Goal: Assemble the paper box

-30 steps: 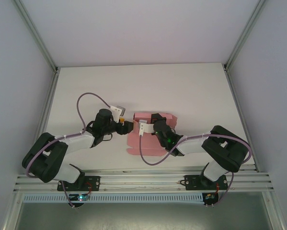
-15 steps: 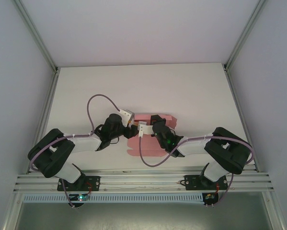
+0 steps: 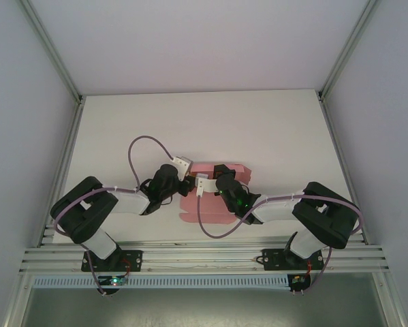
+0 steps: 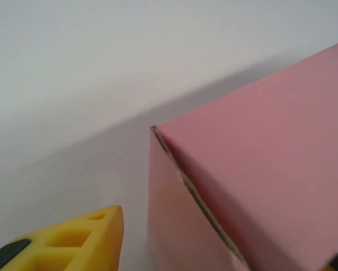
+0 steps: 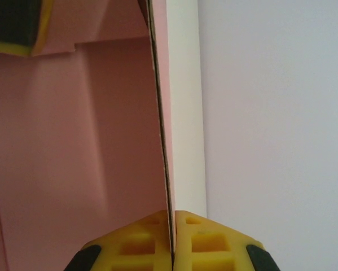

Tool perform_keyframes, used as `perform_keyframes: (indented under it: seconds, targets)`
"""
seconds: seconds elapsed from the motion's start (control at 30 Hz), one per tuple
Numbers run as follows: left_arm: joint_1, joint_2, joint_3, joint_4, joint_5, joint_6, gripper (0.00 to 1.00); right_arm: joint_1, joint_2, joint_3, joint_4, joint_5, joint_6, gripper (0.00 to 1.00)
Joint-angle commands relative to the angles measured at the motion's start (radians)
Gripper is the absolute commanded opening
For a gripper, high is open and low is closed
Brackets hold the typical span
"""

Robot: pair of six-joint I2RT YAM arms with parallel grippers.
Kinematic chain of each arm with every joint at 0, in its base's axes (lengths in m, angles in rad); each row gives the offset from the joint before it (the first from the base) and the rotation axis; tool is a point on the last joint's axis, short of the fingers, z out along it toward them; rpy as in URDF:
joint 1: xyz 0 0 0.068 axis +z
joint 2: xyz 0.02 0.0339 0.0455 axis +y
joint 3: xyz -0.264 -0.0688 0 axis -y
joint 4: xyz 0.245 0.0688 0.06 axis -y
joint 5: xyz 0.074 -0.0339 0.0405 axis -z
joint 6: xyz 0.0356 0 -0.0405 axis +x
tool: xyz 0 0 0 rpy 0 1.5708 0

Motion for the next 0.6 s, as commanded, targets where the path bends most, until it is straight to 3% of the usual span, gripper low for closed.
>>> perform_keyframes:
  seconds: [0.0, 0.07, 0.37, 0.43, 0.57]
  targets:
    - [-0.024, 0.035, 0.015, 0.022, -0.173, 0.027, 0.33, 0.014, -0.021, -0.014, -0.041, -0.016, 0.046, 0.00]
    - [-0.037, 0.043, 0.016, 0.026, -0.228, 0.032, 0.23, 0.013, -0.023, -0.013, -0.045, -0.012, 0.048, 0.00]
    - [-0.069, 0.088, 0.013, 0.054, -0.483, -0.030, 0.10, 0.014, -0.044, -0.014, -0.109, -0.009, 0.075, 0.00]
    - [-0.074, 0.110, 0.016, 0.055, -0.562, -0.058, 0.00, 0.014, -0.046, -0.011, -0.127, -0.007, 0.083, 0.00]
    - [-0.081, 0.129, 0.025, 0.022, -0.606, -0.088, 0.00, 0.014, -0.047, -0.009, -0.148, -0.003, 0.090, 0.00]
